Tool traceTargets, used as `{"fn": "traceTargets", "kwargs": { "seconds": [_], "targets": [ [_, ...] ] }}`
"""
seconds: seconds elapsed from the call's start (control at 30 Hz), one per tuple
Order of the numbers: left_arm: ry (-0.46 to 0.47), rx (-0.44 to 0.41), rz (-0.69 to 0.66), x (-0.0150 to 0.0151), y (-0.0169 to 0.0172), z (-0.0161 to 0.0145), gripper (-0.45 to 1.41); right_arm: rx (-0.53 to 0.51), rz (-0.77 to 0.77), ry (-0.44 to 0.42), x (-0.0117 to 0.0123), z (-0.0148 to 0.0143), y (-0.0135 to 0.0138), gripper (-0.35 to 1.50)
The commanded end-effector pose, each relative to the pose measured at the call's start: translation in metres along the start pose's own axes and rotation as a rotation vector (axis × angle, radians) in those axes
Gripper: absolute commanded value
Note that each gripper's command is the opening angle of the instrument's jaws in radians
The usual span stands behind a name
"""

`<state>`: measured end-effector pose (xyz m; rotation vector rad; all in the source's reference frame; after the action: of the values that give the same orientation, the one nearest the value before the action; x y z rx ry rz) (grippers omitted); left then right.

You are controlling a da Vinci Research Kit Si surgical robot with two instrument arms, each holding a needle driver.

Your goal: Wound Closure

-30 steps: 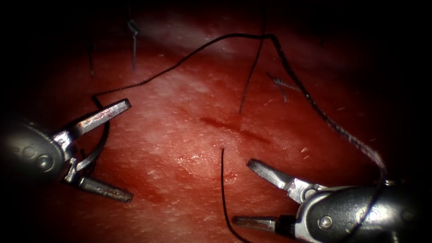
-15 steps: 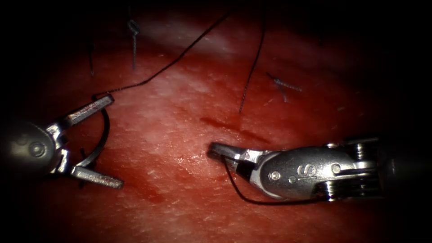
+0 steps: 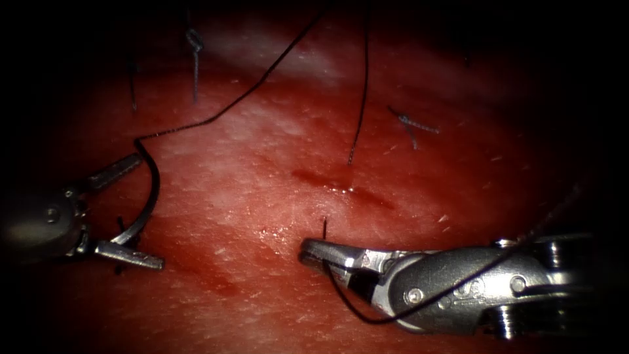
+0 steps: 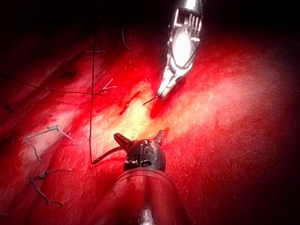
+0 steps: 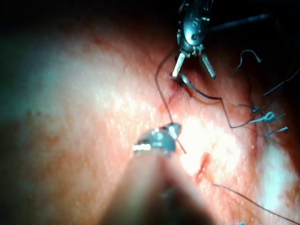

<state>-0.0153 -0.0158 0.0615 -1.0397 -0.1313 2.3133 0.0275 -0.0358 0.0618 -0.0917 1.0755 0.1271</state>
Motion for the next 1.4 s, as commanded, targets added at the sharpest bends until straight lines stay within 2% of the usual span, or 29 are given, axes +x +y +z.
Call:
{"fn": "traceTargets", "kwargs": {
  "seconds": [0.03,0.17,0.23,0.27,0.3,0.47,0.57,0.67,0.7,0.73,0.77,0.9,0.97,1.07,1.13,1.17,1.2,1.27,1.3,1.33,1.4],
  "targets": [
    [0.000,-0.001,0.000,-0.0001,0.0003,0.0007,0.71,0.006,-0.006,0.003,0.0010,0.0004,-0.0008,-0.35],
    [0.002,-0.006,0.000,-0.0001,0.0004,0.0008,0.71,0.025,-0.019,0.001,0.0024,-0.0002,-0.0020,-0.35],
    [0.001,-0.006,-0.003,0.0002,0.0003,0.0007,0.71,0.061,-0.031,0.008,0.0046,-0.0013,-0.0049,-0.35],
    [0.001,-0.006,-0.003,0.0002,0.0003,0.0007,0.71,0.061,-0.031,0.008,0.0046,-0.0013,-0.0049,-0.35],
    [0.000,-0.006,-0.004,0.0004,0.0004,0.0008,0.70,0.064,-0.032,0.009,0.0056,-0.0019,-0.0061,-0.35],
    [0.002,-0.012,-0.005,0.0005,0.0006,0.0008,0.70,0.074,-0.022,0.017,0.0082,-0.0029,-0.0074,-0.35],
    [0.002,-0.013,-0.006,0.0005,0.0006,0.0008,0.68,0.074,-0.009,0.014,0.0085,-0.0031,-0.0060,0.15],
    [0.003,-0.015,-0.006,0.0005,0.0006,0.0008,0.68,0.064,-0.002,0.014,0.0073,-0.0030,-0.0042,0.67],
    [0.004,-0.018,-0.006,0.0005,0.0006,0.0008,0.68,0.044,0.003,0.017,0.0060,-0.0028,-0.0029,1.01],
    [0.004,-0.018,-0.006,0.0005,0.0006,0.0008,0.68,0.044,0.003,0.017,0.0060,-0.0028,-0.0029,1.01],
    [0.004,-0.018,-0.006,0.0005,0.0006,0.0008,0.68,0.026,0.004,0.020,0.0041,-0.0025,-0.0012,1.14],
    [0.004,-0.017,-0.006,0.0006,0.0007,0.0008,0.66,0.004,-0.001,0.014,0.0013,-0.0016,0.0004,1.13],
    [0.005,-0.020,-0.006,0.0006,0.0007,0.0009,0.66,0.000,-0.003,0.011,0.0008,-0.0013,0.0006,1.13],
    [0.009,-0.027,-0.013,0.0007,0.0010,0.0012,0.66,-0.028,-0.021,-0.003,-0.0020,0.0011,0.0014,1.06],
    [0.010,-0.029,-0.013,0.0007,0.0010,0.0013,0.66,-0.031,-0.023,-0.008,-0.0025,0.0016,0.0015,1.06],
    [0.011,-0.031,-0.007,0.0008,0.0012,0.0013,0.66,-0.047,-0.032,-0.016,-0.0037,0.0035,0.0016,1.06],
    [0.011,-0.031,-0.007,0.0008,0.0012,0.0013,0.66,-0.047,-0.032,-0.016,-0.0037,0.0035,0.0016,1.06],
    [0.011,-0.031,-0.007,0.0008,0.0012,0.0012,0.64,-0.053,-0.046,-0.031,-0.0050,0.0052,0.0011,1.06],
    [0.011,-0.032,-0.001,0.0008,0.0012,0.0012,0.64,-0.055,-0.049,-0.032,-0.0053,0.0054,0.0010,0.98],
    [0.011,-0.032,-0.001,0.0008,0.0012,0.0012,0.64,-0.058,-0.053,-0.034,-0.0057,0.0055,0.0009,0.57],
    [0.012,-0.035,0.004,0.0008,0.0012,0.0012,0.64,-0.056,-0.066,-0.033,-0.0064,0.0047,0.0007,-0.35]
  ]
}}
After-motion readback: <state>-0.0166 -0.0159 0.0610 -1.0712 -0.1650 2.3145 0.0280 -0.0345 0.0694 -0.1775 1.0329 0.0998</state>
